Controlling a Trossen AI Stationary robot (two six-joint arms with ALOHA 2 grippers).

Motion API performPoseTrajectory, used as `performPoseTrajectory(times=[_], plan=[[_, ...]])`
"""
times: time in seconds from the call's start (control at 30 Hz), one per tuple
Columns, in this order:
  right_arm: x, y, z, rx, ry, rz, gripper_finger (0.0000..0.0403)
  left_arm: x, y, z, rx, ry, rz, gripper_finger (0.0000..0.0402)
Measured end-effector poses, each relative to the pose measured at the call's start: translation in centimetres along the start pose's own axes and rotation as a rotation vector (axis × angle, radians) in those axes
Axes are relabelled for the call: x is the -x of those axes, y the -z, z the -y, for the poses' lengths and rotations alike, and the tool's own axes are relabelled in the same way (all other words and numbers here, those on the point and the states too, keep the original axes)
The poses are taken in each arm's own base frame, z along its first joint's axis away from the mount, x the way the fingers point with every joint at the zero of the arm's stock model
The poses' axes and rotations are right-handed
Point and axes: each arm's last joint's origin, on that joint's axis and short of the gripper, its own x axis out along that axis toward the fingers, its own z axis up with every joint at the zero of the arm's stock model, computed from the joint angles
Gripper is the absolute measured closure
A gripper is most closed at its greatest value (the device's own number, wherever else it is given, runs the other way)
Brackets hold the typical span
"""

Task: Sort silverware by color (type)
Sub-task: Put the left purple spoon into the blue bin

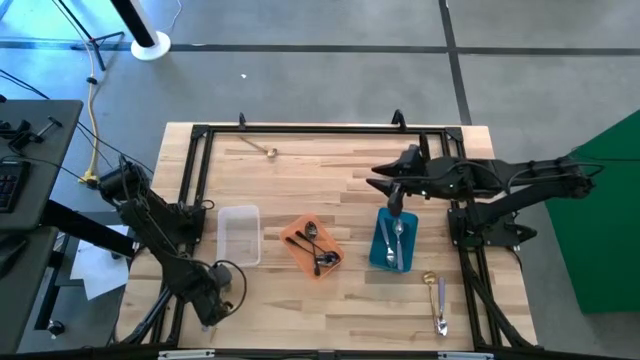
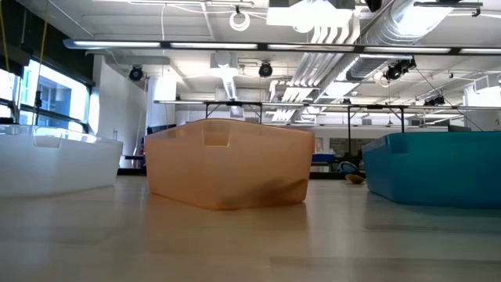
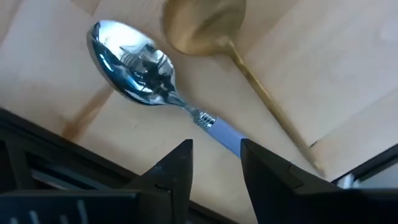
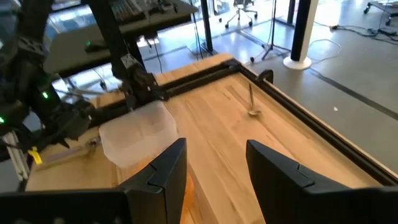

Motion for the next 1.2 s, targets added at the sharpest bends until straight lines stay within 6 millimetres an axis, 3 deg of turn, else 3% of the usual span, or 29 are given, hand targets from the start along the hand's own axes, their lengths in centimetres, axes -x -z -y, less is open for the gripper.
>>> performPoseTrajectory(times=[0.57,1.2], plan=[[-0.9,0.5,-0.3,0.011,0.011,-0.031,0.0252,-1.8,-0.6,0.3,-0.041,-0.080,-0.001,0.0308],[-0.9,0.4,-0.3,0.009,0.010,-0.028,0.0252,-2.1,-0.8,1.4,-0.002,0.016,0.026,0.0323]])
